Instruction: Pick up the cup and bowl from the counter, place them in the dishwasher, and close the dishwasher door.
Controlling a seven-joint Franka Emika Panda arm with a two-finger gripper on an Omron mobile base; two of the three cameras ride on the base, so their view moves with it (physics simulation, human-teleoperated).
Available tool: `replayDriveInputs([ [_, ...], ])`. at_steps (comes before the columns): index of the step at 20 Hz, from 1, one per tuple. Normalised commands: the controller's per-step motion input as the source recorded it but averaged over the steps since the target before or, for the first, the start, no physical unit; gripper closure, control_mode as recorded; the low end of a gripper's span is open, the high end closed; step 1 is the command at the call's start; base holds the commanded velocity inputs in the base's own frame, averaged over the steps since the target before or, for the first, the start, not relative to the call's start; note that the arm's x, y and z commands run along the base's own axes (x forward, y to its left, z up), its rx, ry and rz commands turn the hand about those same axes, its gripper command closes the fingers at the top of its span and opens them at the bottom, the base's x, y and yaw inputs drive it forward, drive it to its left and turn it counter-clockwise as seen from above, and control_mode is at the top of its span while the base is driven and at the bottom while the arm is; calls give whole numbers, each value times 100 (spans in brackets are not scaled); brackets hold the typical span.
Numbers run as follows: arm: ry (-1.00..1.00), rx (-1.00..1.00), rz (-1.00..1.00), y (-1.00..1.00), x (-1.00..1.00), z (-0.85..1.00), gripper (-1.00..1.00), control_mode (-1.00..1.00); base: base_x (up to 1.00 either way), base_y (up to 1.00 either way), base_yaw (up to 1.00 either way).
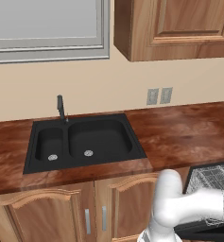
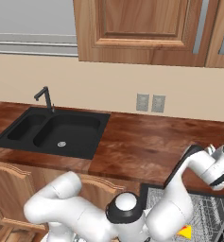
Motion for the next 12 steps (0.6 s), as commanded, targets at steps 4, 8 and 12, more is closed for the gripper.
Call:
replayDriveInputs([
  [4,-5,-10,0,0,-61,0,100,-100,0,0,0],
  [8,-5,-10,0,0,-60,0,100,-100,0,0,0],
  [12,-4,-8,0,0,-52,-2,100,-100,0,0,0],
])
